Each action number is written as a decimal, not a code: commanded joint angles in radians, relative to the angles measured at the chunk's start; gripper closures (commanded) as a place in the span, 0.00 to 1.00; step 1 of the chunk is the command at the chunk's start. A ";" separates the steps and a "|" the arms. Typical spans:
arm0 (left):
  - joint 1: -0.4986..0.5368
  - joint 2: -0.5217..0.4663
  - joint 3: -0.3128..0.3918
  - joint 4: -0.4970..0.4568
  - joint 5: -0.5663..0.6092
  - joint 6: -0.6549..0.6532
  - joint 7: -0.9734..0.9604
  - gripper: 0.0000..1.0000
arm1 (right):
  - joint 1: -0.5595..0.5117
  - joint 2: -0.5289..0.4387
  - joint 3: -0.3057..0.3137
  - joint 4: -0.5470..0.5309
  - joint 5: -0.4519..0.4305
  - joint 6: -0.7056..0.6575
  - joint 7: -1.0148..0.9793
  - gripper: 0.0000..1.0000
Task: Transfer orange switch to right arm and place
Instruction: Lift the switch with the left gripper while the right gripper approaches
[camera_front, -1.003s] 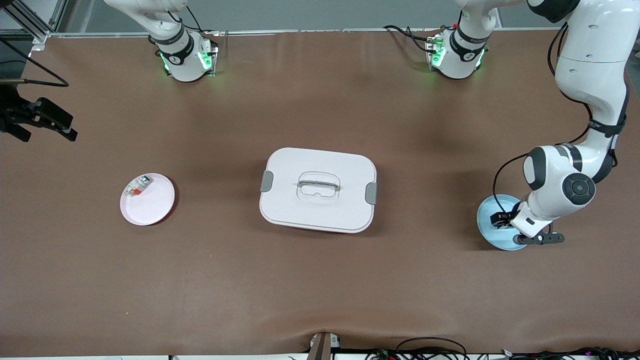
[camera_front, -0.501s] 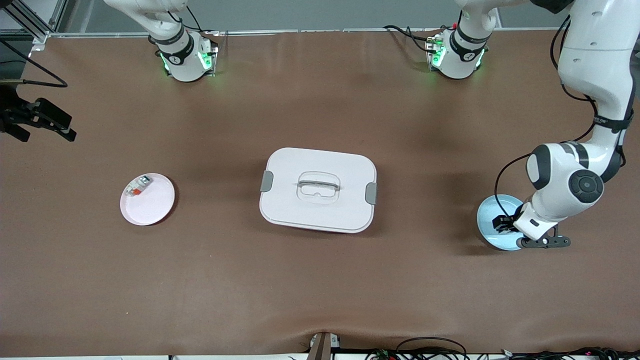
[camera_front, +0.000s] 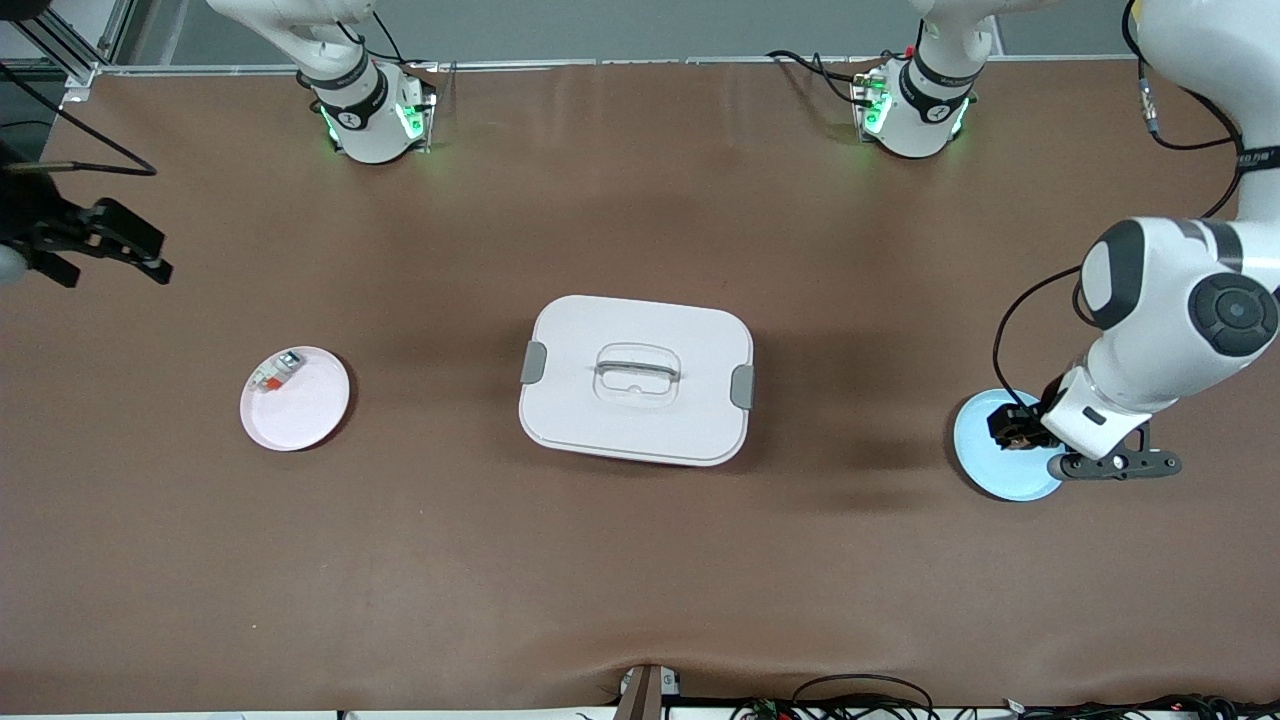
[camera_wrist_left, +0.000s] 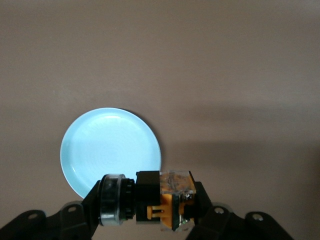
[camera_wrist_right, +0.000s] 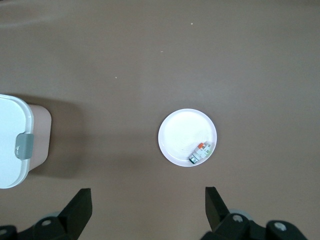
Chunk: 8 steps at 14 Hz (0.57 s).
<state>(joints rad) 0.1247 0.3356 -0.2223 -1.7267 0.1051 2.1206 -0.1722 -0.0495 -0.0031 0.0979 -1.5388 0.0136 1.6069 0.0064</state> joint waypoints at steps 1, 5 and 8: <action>0.003 -0.036 -0.044 0.059 -0.097 -0.108 -0.073 1.00 | 0.033 0.031 0.000 0.013 0.000 0.034 -0.002 0.00; 0.000 -0.035 -0.124 0.156 -0.211 -0.197 -0.295 1.00 | 0.066 0.049 -0.001 0.013 0.014 0.042 0.009 0.00; 0.000 -0.035 -0.190 0.171 -0.275 -0.197 -0.505 1.00 | 0.103 0.051 0.000 0.013 0.057 0.036 0.017 0.00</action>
<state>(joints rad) 0.1197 0.2942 -0.3786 -1.5824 -0.1332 1.9470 -0.5701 0.0268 0.0440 0.1002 -1.5388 0.0307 1.6469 0.0086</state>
